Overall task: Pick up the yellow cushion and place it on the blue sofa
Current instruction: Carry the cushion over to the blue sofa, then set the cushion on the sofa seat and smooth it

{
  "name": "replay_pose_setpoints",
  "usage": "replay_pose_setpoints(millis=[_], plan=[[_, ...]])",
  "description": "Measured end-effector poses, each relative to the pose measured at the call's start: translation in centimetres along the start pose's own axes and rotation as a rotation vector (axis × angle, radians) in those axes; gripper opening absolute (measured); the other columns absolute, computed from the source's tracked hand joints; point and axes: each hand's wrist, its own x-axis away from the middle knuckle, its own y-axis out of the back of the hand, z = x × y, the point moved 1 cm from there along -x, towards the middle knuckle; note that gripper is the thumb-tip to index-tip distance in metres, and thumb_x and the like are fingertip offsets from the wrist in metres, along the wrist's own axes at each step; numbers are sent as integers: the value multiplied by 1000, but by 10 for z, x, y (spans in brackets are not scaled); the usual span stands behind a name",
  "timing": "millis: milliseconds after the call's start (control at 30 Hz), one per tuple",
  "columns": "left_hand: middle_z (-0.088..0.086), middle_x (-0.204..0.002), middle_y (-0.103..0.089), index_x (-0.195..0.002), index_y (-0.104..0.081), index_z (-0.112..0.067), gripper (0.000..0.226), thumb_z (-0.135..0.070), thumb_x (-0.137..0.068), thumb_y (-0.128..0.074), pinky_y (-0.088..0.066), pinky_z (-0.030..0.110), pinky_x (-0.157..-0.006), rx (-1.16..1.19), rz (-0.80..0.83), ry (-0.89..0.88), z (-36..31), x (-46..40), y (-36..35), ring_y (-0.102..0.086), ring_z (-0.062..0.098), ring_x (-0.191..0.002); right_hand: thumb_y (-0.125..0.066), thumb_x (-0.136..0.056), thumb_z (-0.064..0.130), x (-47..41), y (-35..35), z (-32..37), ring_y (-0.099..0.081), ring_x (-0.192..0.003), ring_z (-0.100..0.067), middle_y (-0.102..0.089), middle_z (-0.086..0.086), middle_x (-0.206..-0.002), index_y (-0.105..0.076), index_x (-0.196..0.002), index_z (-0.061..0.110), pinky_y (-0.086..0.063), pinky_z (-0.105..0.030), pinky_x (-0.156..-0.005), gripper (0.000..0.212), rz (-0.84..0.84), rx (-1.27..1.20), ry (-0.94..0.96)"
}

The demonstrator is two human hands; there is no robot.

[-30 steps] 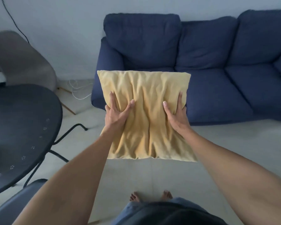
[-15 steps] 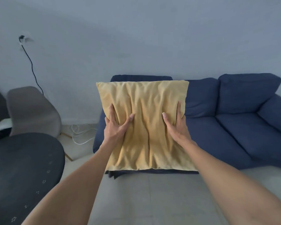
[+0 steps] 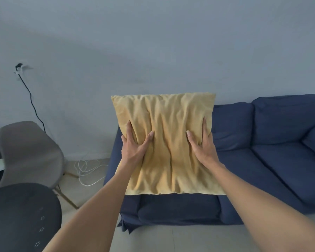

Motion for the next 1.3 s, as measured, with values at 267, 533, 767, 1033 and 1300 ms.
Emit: replay_pose_setpoints(millis=[267,533,767,1033,1300], plan=[[-1,-159,-30,-158,0,-61,120,-103,-61,-58,-45,44,-95,14,-13,-3,-13,-74,-52,-52,29,-135,-42,-85,92,-93,1,-29,-49,-143,-38,-21,-12,-171,13,-152,73,-42,-55,-110,89,34,15,0],[-10,-140,-31,-159,-2,-58,119,-99,-65,-61,-41,39,-90,-25,-8,3,-4,-135,-81,-53,26,-130,-43,-89,89,-158,-21,-58,-48,-144,-39,-21,-11,-171,13,-152,73,-43,-57,-110,86,71,20,-1],[-4,-159,-29,-159,-2,-58,122,-103,-60,-57,-39,37,-91,-45,14,24,17,-212,-114,-53,27,-134,-43,-92,85,-226,-58,-90,-47,-145,-38,-16,-14,-173,12,-157,67,-45,-57,-109,87,95,38,-31],[-15,-139,-22,-161,1,-55,113,-89,-74,-64,-34,32,-99,10,126,3,48,-311,-162,-39,16,-139,-39,-99,77,-301,-95,-132,-36,-152,-39,-9,-20,-174,20,-158,61,-36,-57,-115,84,154,86,-82],[-16,-142,-20,-148,9,-75,105,-86,-77,-67,-32,33,-106,58,159,63,95,-360,-219,-32,5,-128,-40,-102,71,-356,-122,-191,-28,-156,-35,-4,-17,-176,23,-158,59,-26,-42,-120,85,251,80,-110]])
